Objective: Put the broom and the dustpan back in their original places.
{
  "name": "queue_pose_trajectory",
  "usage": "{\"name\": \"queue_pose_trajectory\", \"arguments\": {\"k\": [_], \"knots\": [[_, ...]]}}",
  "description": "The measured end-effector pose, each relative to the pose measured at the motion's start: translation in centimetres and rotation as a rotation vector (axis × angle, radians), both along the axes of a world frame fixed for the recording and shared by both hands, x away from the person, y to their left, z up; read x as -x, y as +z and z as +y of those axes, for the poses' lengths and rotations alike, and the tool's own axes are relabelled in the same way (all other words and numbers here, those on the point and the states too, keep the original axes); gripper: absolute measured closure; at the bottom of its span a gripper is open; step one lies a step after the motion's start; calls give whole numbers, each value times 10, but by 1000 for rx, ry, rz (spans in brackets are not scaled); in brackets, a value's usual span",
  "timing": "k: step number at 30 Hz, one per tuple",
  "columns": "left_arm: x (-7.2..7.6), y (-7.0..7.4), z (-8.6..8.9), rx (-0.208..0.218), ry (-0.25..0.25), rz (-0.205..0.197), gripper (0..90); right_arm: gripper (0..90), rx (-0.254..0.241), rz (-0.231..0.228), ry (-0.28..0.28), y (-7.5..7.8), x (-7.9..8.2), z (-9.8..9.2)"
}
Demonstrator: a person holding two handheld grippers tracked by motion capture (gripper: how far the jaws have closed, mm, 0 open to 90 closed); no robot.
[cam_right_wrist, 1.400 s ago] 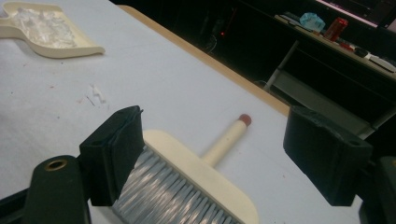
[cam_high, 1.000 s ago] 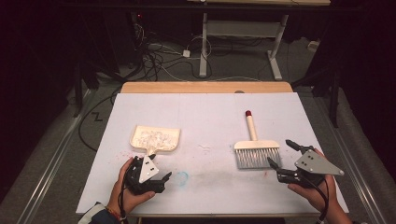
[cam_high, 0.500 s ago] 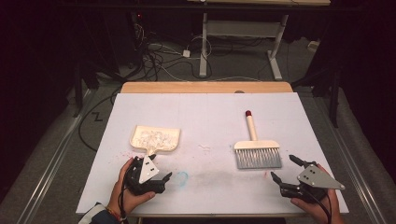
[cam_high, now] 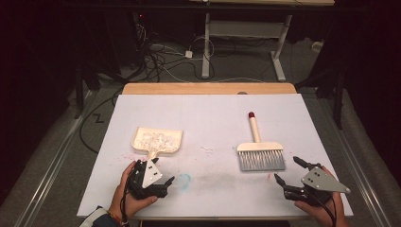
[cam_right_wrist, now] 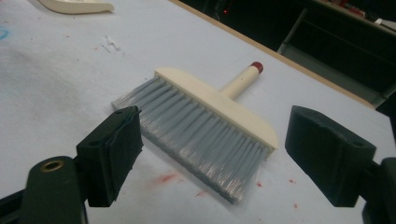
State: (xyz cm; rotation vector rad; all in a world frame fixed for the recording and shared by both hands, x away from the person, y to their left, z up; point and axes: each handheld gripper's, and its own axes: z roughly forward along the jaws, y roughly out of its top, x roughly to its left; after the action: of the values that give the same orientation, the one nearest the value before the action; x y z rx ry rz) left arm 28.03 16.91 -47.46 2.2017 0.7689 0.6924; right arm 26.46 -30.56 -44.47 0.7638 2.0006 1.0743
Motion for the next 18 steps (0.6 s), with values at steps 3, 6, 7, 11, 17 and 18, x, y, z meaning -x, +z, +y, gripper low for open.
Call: {"name": "queue_pose_trajectory", "arguments": {"k": [3,6,7,11,17,18], "knots": [[1,1,0,-2,-2,-7,184,190,-4,-10,-6,2,1,0],[0,0,1,-3,0,-5,184,190,3,-11,-5,1,0,2],[0,0,1,0,0,-4,184,190,5,-8,-4,1,-1,2],[0,0,-2,-12,-4,-4,182,189,10,-7,-6,0,-1,1],[1,1,-2,-1,-4,-9,179,189,9,-10,-13,2,0,1],[1,1,-2,-1,-3,-10,180,189,13,-8,-15,2,0,1]]}}
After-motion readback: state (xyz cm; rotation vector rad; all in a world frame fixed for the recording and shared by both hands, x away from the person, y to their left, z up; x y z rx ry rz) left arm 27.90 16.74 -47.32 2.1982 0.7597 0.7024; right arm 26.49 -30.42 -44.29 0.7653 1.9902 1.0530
